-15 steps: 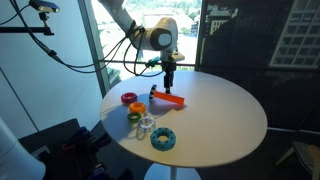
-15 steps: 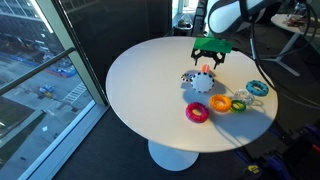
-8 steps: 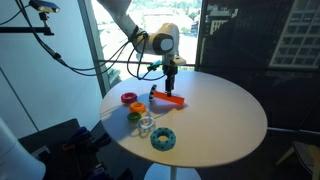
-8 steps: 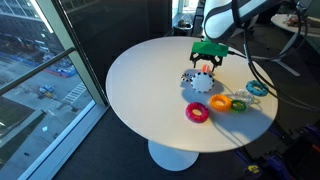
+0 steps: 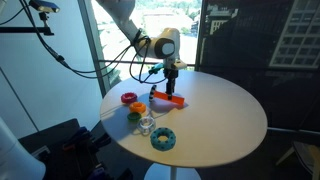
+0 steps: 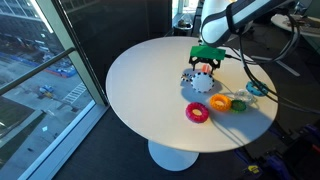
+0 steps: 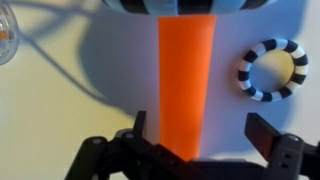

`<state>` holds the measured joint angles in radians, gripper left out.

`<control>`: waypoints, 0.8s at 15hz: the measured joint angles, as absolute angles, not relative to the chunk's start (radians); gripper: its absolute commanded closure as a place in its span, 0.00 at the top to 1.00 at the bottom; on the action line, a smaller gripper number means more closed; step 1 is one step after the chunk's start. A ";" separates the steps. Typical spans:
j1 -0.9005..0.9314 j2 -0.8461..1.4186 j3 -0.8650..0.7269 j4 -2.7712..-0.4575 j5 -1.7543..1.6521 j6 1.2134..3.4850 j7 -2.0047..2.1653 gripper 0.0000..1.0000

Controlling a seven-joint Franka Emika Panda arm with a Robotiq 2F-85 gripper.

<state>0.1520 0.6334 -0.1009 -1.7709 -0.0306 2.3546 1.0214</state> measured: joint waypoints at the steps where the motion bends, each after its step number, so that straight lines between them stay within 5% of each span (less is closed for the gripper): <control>1: 0.152 0.638 -0.101 -1.768 -0.031 2.355 1.022 1.00; 3: 0.152 0.647 -0.101 -1.761 -0.031 2.354 1.022 0.74; 9: 0.153 0.662 -0.101 -1.750 -0.031 2.353 1.028 0.25; 12: 0.153 0.662 -0.103 -1.746 -0.031 2.353 1.030 0.17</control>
<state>0.1530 0.6619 -0.1026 -1.7456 -0.0306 2.3534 1.0299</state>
